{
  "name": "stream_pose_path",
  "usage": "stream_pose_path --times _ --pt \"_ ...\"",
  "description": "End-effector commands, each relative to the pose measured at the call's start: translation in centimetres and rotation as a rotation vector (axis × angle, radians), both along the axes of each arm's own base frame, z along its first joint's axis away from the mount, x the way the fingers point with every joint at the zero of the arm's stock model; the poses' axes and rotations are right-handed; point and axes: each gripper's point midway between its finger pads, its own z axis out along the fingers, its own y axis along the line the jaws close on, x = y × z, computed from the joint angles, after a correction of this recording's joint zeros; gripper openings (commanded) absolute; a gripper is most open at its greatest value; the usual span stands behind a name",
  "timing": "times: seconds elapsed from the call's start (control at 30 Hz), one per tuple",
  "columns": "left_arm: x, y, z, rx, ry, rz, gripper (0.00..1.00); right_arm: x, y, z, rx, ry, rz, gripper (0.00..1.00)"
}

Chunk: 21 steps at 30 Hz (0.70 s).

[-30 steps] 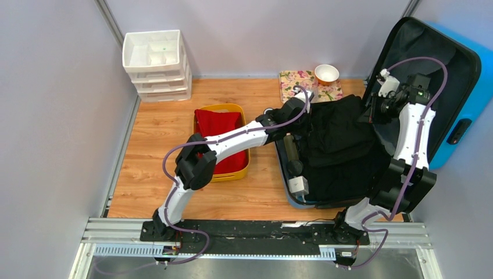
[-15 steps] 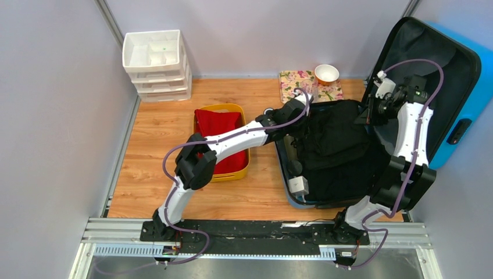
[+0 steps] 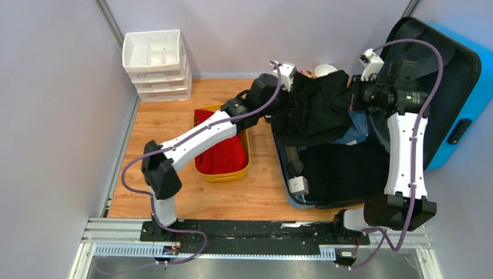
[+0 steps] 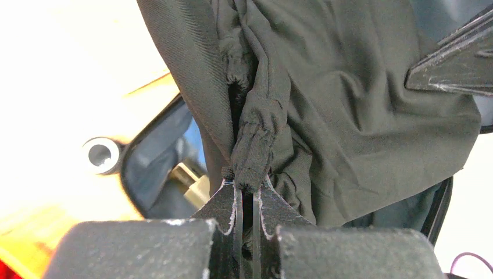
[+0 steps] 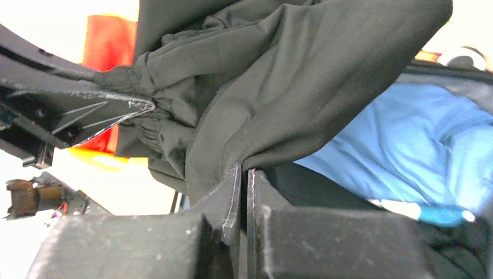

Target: Open, take out, and arrange the luggage

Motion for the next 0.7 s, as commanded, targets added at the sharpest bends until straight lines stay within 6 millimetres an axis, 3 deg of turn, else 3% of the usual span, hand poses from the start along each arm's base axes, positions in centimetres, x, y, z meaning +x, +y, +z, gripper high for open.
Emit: stream_pose_path --times 0.0,0.03,0.07,0.13,0.23,0.3,0.33,0.43,0.47,0.53,0.67 --pt "-0.9 6.0 4.1 -0.016 -0.045 0.03 0.0 0.1 5.9 3.5 0.124 -0.087 0.099 0.0" --pt "-1.0 7.3 3.9 -0.003 -0.042 0.043 0.0 0.4 6.9 3.4 0.132 -0.1 0.118 0.0" --pt "-1.1 8.5 3.5 0.008 -0.034 0.057 0.0 -0.1 9.4 3.2 0.134 -0.097 0.175 0.0" --pt "-1.7 12.4 2.2 0.044 -0.008 0.101 0.0 0.1 11.7 2.7 0.153 -0.09 0.211 0.0" --pt "-2.5 17.2 0.0 0.09 0.036 0.17 0.0 -0.7 17.5 1.7 0.174 -0.06 0.331 0.0" --pt "-3.5 19.6 -1.5 0.118 0.058 0.205 0.0 -0.5 19.8 1.3 0.177 -0.063 0.368 0.0" --pt "-3.6 20.5 -2.0 0.131 0.06 0.22 0.0 -1.1 22.3 0.4 0.177 -0.032 0.424 0.0" --pt "-3.7 23.9 -3.7 0.18 0.072 0.283 0.0 -1.2 25.7 -0.2 0.17 -0.041 0.481 0.0" --pt "-3.3 25.2 -4.1 0.192 0.078 0.317 0.0 -1.5 27.7 -1.4 0.164 -0.017 0.508 0.0" --pt "-3.5 26.9 -5.5 0.238 0.1 0.345 0.0 -1.2 29.8 -1.9 0.164 -0.03 0.527 0.0" --pt "-2.8 30.0 -8.2 0.3 0.141 0.412 0.0 -1.2 34.1 -5.2 0.128 0.005 0.556 0.0"
